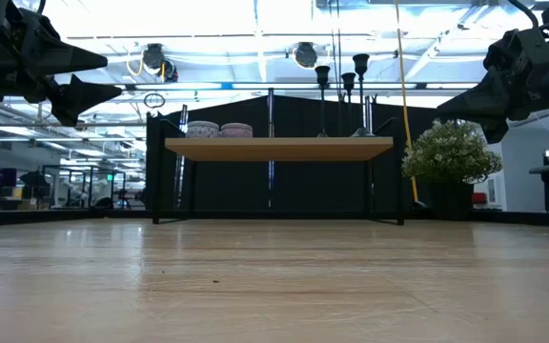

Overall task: Pick & Place candle stick holders
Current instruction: Return to Home Position

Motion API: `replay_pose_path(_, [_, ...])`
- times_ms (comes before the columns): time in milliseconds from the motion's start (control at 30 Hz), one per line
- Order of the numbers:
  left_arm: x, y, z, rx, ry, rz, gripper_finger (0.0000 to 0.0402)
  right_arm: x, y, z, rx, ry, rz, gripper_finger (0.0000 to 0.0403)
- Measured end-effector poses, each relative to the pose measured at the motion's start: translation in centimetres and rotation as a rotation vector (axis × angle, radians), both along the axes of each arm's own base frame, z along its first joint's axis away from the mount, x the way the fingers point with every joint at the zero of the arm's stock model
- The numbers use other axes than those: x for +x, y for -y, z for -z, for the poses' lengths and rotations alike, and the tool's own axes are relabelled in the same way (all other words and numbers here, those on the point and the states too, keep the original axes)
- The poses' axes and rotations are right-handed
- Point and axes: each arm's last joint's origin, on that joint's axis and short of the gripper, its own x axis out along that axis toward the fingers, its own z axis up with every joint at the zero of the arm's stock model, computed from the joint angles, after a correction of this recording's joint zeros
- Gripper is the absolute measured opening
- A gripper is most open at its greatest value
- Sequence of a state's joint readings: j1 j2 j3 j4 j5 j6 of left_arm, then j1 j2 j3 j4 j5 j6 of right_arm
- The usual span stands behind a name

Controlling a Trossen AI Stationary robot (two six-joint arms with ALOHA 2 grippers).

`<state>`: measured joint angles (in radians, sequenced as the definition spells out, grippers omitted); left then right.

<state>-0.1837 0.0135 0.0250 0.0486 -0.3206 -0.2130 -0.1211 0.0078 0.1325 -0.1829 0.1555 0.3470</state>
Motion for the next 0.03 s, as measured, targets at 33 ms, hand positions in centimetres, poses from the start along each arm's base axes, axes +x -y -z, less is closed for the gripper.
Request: replay_pose_path(33, [0.0, 0.0, 0.0, 0.0, 0.0, 0.0, 0.0294, 0.0, 0.0, 0.0, 0.0, 0.0, 0.0, 0.0])
